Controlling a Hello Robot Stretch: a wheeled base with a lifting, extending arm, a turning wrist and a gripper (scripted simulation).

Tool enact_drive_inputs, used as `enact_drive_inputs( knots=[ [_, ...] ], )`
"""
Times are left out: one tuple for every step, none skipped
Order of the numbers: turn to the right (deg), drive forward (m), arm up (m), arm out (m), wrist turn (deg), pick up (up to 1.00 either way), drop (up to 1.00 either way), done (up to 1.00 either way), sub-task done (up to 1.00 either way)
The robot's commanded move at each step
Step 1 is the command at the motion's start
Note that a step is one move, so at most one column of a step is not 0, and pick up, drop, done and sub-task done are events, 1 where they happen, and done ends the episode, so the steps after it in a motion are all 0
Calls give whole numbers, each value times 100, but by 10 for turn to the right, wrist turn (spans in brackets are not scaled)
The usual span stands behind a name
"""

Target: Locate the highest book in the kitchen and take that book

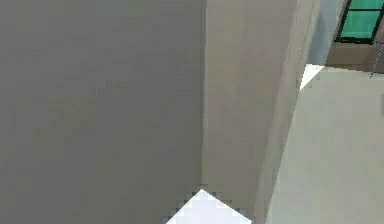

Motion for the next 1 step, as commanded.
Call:
enact_drive_inputs(
  knots=[
    [390,0,0,0,0,0,0,0,0]
  ],
)
